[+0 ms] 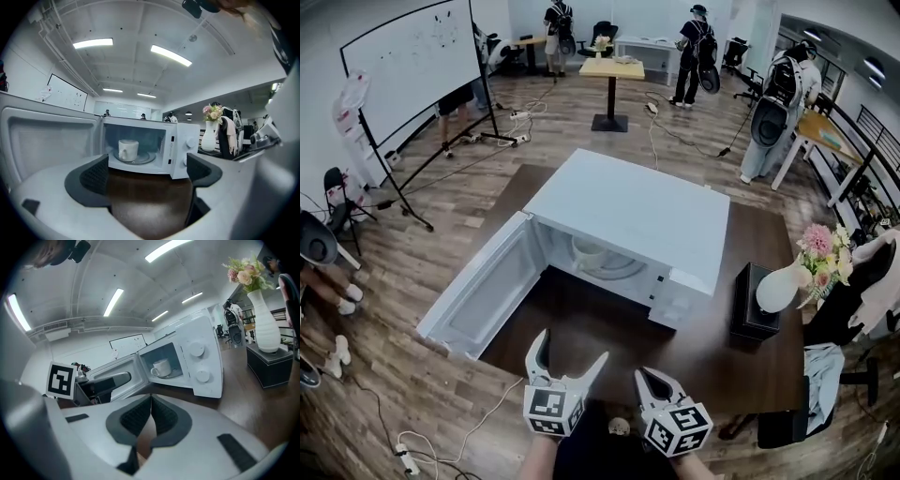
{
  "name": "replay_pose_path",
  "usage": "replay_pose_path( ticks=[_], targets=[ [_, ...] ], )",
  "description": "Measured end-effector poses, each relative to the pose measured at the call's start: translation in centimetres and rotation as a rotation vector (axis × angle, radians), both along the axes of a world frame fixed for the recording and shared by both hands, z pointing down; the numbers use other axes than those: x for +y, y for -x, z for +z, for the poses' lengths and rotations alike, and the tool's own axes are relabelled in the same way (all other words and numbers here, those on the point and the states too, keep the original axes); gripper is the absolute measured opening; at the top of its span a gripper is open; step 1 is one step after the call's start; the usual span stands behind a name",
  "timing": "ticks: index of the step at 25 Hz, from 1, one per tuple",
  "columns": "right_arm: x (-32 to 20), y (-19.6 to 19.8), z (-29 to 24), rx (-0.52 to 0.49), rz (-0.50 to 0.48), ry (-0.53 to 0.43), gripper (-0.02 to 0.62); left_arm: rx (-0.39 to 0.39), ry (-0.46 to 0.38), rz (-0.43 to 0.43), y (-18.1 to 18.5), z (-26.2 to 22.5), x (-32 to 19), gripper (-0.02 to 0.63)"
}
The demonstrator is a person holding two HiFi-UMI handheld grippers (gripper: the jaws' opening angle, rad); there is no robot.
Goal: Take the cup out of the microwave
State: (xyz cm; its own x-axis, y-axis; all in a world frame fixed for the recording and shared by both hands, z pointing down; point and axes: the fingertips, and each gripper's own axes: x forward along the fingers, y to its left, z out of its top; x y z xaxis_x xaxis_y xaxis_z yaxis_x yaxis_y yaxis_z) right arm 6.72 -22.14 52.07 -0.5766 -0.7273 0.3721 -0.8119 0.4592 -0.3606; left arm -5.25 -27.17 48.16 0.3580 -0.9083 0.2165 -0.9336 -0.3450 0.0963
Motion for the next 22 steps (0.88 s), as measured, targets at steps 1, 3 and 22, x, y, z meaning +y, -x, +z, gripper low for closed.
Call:
replay_pose_path(
  ticks=[1,3,22],
  targets=[
    [-0.4,0.2,0.0,0.002,0.005,0.005,-0.006,0.002,0.003,0.001,0.2,0.0,-0.8,0.502],
    [-1.2,0.5,0.0,0.008,0.016,0.015,-0.006,0.002,0.005,0.010,0.4,0.0,-2.5,0.502],
    [-8.1,2.6,1.5,0.071,0.119,0.090,-0.006,0.007,0.050,0.076,1.3,3.7,-16.8,0.503]
  ],
)
